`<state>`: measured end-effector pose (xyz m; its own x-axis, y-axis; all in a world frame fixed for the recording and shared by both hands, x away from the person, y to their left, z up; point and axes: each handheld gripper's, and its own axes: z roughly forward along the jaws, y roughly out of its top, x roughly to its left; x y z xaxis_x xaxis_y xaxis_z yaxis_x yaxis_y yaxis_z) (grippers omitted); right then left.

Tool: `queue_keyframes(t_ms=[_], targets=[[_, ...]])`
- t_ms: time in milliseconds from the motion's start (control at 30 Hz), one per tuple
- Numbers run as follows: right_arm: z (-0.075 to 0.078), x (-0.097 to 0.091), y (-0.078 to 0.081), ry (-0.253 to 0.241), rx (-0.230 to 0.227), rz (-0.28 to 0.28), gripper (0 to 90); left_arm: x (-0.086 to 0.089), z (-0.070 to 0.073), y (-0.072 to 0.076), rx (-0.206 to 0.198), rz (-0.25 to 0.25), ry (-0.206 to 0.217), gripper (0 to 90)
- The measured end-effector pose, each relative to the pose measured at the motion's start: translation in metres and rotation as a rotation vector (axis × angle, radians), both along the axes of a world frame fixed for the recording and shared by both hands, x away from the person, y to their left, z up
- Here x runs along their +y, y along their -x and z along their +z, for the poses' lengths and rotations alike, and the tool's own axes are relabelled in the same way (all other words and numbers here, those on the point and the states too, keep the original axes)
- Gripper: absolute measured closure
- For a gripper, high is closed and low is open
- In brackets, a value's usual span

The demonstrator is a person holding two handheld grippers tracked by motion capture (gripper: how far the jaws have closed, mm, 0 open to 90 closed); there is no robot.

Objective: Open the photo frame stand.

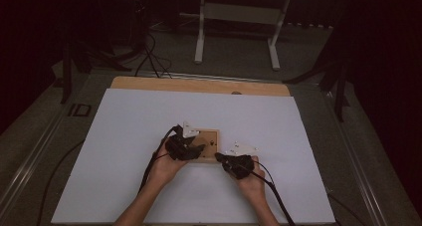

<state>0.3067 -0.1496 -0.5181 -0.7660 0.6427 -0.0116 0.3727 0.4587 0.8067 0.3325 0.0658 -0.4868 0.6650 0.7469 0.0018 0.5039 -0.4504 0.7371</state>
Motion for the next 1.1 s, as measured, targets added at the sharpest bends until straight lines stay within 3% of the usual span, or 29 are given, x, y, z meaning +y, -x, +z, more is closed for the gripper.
queue_keyframes(t_ms=[333, 567, 700, 933, 1100], targets=[[0.0, 0.0, 0.0, -0.003, 0.001, -0.003, 90.0, 0.003, -0.004, 0.0, 0.031, -0.014, 0.015, 41.9], [0.0, 0.0, 0.001, -0.002, -0.002, -0.004, 90.0, 0.01, -0.004, -0.005, 0.088, -0.009, 0.083, 38.7], [0.0, 0.0, 0.0, -0.002, -0.002, -0.002, 90.0, 0.012, -0.006, -0.01, 0.145, 0.0, 0.134, 37.8], [0.0, 0.0, 0.001, 0.0, -0.004, -0.002, 90.0, 0.015, -0.008, -0.015, 0.193, 0.008, 0.185, 44.3], [0.0, 0.0, 0.001, 0.001, -0.004, -0.002, 90.0, 0.016, -0.009, -0.017, 0.209, 0.019, 0.187, 50.2]])
